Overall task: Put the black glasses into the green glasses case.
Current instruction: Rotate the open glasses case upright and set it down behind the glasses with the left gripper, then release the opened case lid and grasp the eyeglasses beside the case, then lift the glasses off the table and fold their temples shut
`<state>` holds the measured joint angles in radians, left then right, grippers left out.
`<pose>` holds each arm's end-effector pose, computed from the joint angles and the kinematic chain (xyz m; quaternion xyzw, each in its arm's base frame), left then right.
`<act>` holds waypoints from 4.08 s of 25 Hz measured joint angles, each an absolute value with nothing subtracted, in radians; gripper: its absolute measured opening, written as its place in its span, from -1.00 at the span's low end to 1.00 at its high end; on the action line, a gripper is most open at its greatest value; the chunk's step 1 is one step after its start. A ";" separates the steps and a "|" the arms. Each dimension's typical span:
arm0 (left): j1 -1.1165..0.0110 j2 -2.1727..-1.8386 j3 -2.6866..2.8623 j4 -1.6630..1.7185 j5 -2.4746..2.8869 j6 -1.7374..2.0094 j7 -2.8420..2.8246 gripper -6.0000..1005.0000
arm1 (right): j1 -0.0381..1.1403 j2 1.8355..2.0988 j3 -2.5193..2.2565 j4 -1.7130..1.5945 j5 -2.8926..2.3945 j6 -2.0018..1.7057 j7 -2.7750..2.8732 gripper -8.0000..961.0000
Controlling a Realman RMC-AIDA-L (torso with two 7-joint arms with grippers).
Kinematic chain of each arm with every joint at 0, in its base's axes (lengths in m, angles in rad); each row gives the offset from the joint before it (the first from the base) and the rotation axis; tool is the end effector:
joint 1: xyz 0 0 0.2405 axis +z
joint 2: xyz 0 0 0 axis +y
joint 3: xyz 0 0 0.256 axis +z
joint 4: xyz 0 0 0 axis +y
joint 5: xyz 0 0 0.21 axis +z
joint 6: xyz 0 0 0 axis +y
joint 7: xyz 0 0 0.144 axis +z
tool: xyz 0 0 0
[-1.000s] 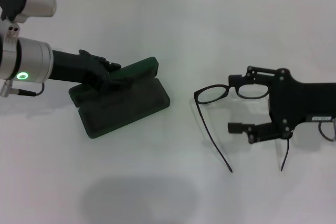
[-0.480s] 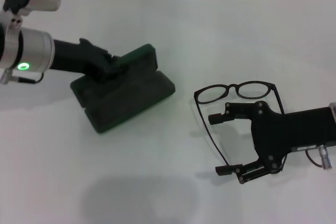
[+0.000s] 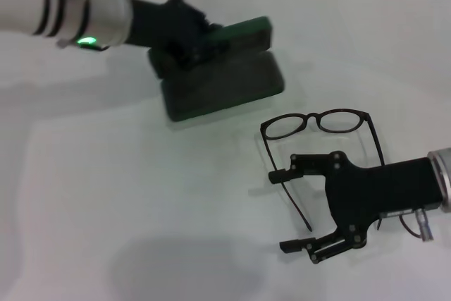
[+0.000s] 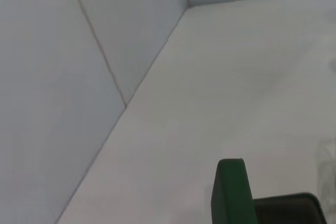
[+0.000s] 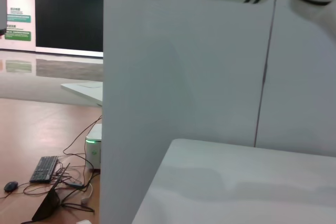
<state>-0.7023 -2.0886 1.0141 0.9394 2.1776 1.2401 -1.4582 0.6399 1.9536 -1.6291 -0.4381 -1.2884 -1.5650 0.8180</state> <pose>-0.1815 0.4106 -0.0007 -0.9771 -0.0072 -0.0419 0.2087 0.2062 0.3000 -0.0549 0.9590 0.1042 -0.2614 0.0345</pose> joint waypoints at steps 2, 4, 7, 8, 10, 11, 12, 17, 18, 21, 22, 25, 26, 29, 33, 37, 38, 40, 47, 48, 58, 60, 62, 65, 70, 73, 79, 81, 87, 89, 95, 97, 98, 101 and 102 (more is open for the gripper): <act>-0.746 -2.088 1.048 0.895 2.179 1.194 -1.444 -0.55 | 0.639 1.959 -1.629 -0.434 -1.293 -1.562 0.806 0.78; -0.787 -2.089 1.100 0.841 2.179 1.141 -1.422 -0.54 | 0.631 1.964 -1.629 -0.433 -1.297 -1.557 0.792 0.78; -0.833 -2.093 1.171 0.778 2.176 1.079 -1.402 -0.53 | 0.610 1.968 -1.629 -0.446 -1.300 -1.546 0.779 0.78; -0.851 -2.094 1.200 0.759 2.175 1.064 -1.402 -0.52 | 0.606 1.968 -1.629 -0.448 -1.300 -1.543 0.778 0.78; -0.869 -2.094 1.233 0.742 2.169 1.058 -1.406 -0.51 | 0.602 1.968 -1.629 -0.449 -1.301 -1.541 0.778 0.78; -0.876 -2.095 1.245 0.739 2.161 1.060 -1.406 -0.51 | 0.601 1.968 -1.629 -0.449 -1.301 -1.541 0.778 0.78; -0.879 -2.095 1.252 0.738 2.153 1.062 -1.406 -0.51 | 0.601 1.968 -1.628 -0.449 -1.301 -1.541 0.778 0.77; -0.887 -2.094 1.263 0.737 2.143 1.067 -1.406 -0.48 | 0.600 1.964 -1.628 -0.449 -1.301 -1.537 0.778 0.77; -0.888 -2.093 1.264 0.737 2.149 1.067 -1.406 -0.48 | 0.602 1.963 -1.628 -0.449 -1.300 -1.533 0.778 0.77; -0.884 -2.093 1.265 0.737 2.159 1.067 -1.406 -0.46 | 0.602 1.962 -1.625 -0.450 -1.298 -1.518 0.779 0.77; -0.882 -2.093 1.265 0.737 2.159 1.066 -1.406 -0.46 | 0.602 1.963 -1.618 -0.451 -1.298 -1.513 0.780 0.77; -0.878 -2.093 1.260 0.737 2.148 1.063 -1.406 -0.44 | 0.599 1.968 -1.585 -0.447 -1.300 -1.511 0.783 0.77; -0.876 -2.093 1.257 0.738 2.133 1.063 -1.406 -0.40 | 0.598 1.969 -1.574 -0.445 -1.300 -1.511 0.783 0.77; -0.848 -2.092 1.255 0.752 2.033 1.061 -1.394 -0.27 | 0.589 1.977 -1.520 -0.447 -1.299 -1.510 0.785 0.77; -0.762 -2.090 1.251 0.776 1.801 1.066 -1.333 -0.10 | 0.577 1.974 -1.399 -0.511 -1.317 -1.492 0.872 0.76; -0.637 -2.090 1.245 0.803 1.577 1.123 -1.244 -0.10 | 0.579 1.917 -1.373 -0.727 -1.475 -1.443 1.157 0.76; -0.611 -2.090 1.245 0.807 1.535 1.138 -1.227 -0.10 | 0.583 1.912 -1.363 -0.810 -1.552 -1.433 1.237 0.76; -0.548 -2.089 1.243 0.809 1.434 1.171 -1.195 -0.10 | 0.585 1.914 -1.341 -0.909 -1.681 -1.423 1.337 0.76; -0.436 -2.087 1.181 0.741 1.250 1.194 -1.192 -0.09 | 0.687 1.985 -1.291 -1.118 -2.165 -1.430 1.623 0.75; -0.437 -2.088 1.173 0.726 1.248 1.200 -1.194 -0.08 | 0.704 1.994 -1.293 -1.118 -2.202 -1.434 1.640 0.75; -0.463 -2.089 1.152 0.612 1.207 1.218 -1.138 0.15 | 0.810 2.024 -1.448 -1.058 -2.355 -1.365 1.741 0.72; -0.474 -2.088 1.152 0.594 1.206 1.219 -1.135 0.25 | 0.823 2.024 -1.463 -1.042 -2.359 -1.355 1.746 0.71; -0.485 -2.087 1.154 0.583 1.209 1.224 -1.134 0.34 | 0.831 2.025 -1.475 -1.028 -2.360 -1.344 1.752 0.71; -0.487 -2.086 1.157 0.582 1.212 1.231 -1.133 0.41 | 0.834 2.025 -1.493 -1.009 -2.363 -1.319 1.755 0.35; -0.487 -2.086 1.155 0.581 1.212 1.246 -1.128 0.45 | 0.836 2.025 -1.531 -0.990 -2.364 -1.275 1.755 0.04; -0.486 -2.086 1.159 0.580 1.212 1.247 -1.115 0.45 | 0.841 2.025 -1.543 -0.985 -2.365 -1.260 1.755 -0.04; -0.487 -2.088 1.161 0.569 1.210 1.249 -1.112 0.44 | 0.847 2.028 -1.564 -0.983 -2.361 -1.252 1.756 -0.09; -0.488 -2.088 1.161 0.569 1.207 1.251 -1.119 0.44 | 0.847 2.028 -1.582 -0.983 -2.358 -1.248 1.756 -0.11; -0.491 -2.088 1.155 0.569 1.206 1.263 -1.123 0.44 | 0.838 2.027 -1.594 -0.993 -2.357 -1.252 1.761 -0.38; -0.489 -2.087 1.155 0.571 1.205 1.264 -1.121 0.44 | 0.831 2.025 -1.586 -1.006 -2.354 -1.255 1.766 -0.45; -0.491 -2.085 1.159 0.573 1.211 1.302 -1.120 0.43 | 0.771 2.022 -1.498 -1.095 -2.341 -1.307 1.760 -0.69; -0.484 -2.083 1.155 0.575 1.207 1.372 -1.120 0.43 | 0.728 2.020 -1.454 -1.141 -2.306 -1.329 1.748 -0.76; -0.481 -2.079 1.154 0.575 1.205 1.413 -1.119 0.43 | 0.701 2.019 -1.423 -1.164 -2.274 -1.340 1.734 -0.77; -0.475 -2.057 1.153 0.576 1.203 1.579 -1.110 0.43 | 0.625 2.020 -1.304 -1.196 -2.149 -1.346 1.675 -0.79; -0.477 -2.050 1.154 0.576 1.206 1.616 -1.110 0.43 | 0.601 2.020 -1.257 -1.190 -2.083 -1.335 1.654 -0.80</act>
<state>-0.4772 -2.0501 1.1542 0.5762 1.2059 1.6158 -1.1098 0.6013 2.0202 -1.2573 -1.1901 -2.0832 -1.3349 1.6544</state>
